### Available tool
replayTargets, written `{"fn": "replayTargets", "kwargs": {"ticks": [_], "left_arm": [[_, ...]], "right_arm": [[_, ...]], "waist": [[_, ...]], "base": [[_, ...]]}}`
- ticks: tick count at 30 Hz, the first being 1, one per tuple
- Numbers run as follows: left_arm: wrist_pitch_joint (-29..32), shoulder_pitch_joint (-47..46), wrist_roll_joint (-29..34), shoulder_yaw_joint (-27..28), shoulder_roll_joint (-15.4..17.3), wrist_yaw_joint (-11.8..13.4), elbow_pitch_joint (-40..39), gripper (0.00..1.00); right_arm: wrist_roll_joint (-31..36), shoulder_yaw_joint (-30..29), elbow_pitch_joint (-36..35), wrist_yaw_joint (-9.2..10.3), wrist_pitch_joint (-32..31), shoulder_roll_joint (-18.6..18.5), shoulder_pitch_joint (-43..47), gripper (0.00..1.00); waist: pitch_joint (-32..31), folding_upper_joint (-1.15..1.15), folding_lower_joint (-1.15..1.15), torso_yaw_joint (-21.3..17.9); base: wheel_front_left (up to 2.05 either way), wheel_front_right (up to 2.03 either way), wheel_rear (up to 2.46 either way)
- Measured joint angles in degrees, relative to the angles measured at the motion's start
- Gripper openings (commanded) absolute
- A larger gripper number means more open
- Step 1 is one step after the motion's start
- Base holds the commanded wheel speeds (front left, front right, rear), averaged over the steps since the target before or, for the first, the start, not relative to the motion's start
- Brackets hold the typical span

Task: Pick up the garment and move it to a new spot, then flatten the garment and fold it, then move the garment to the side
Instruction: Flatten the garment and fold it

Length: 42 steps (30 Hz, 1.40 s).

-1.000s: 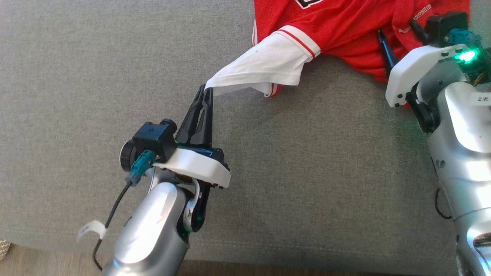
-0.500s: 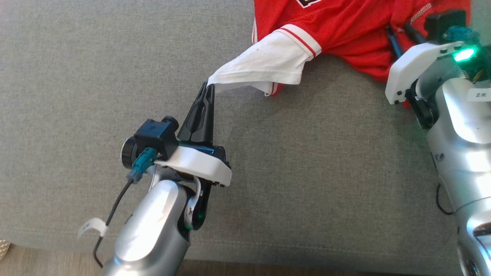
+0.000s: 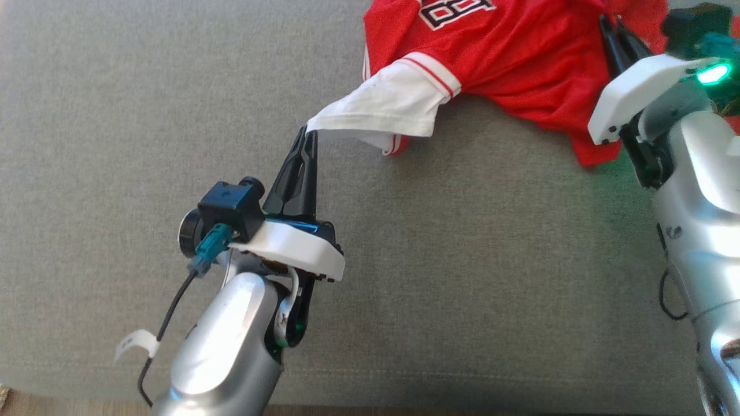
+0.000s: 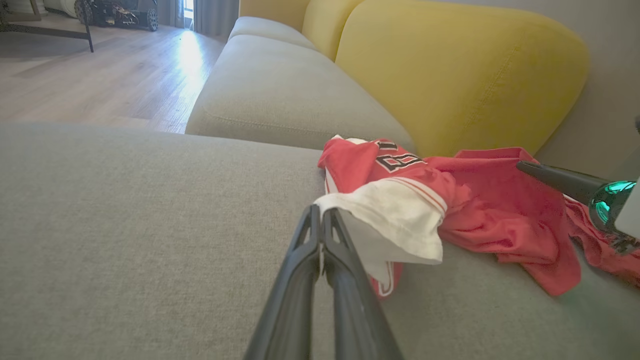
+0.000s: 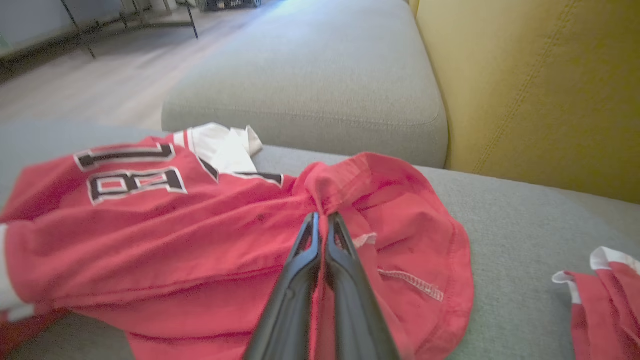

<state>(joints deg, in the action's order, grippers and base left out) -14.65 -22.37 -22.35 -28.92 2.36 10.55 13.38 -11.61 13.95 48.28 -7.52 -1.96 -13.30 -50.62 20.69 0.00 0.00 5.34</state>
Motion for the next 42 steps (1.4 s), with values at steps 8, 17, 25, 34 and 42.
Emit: {"fn": "replayTargets", "kwargs": {"ticks": [8,17,25,34,42], "left_arm": [[0.0,2.6,0.0,3.1,0.1,0.0,-0.4,0.00],[0.0,3.4,1.1,9.1,0.0,-1.6,-4.4,0.00],[0.0,1.5,3.2,16.0,-0.1,-5.1,-9.6,0.00],[0.2,-2.9,3.2,19.0,0.6,-6.7,-14.3,0.00],[4.7,-4.8,3.2,20.6,1.7,-5.4,-22.3,0.00]], "right_arm": [[-15.7,-0.8,-10.0,0.00,-3.7,-2.4,6.8,0.00],[-27.3,-0.5,-26.5,0.00,-8.2,-10.0,13.3,0.00],[-30.4,-1.2,-41.3,0.00,-7.0,-15.3,15.0,0.00],[-31.1,-0.5,-50.9,0.00,-8.8,-20.1,14.7,0.00],[-33.0,-4.5,-57.1,0.00,-15.2,-21.8,14.4,0.00]], "waist": [[-4.8,0.00,0.00,-1.6],[-10.1,0.00,0.00,-3.1],[-16.3,0.00,0.00,-3.1],[-22.2,0.00,0.00,-3.2],[-23.8,0.00,0.00,-3.2]], "base": [[0.00,0.00,0.00],[0.00,0.00,0.00],[0.00,0.00,0.00],[0.00,0.00,0.00],[0.00,0.00,0.00]]}}
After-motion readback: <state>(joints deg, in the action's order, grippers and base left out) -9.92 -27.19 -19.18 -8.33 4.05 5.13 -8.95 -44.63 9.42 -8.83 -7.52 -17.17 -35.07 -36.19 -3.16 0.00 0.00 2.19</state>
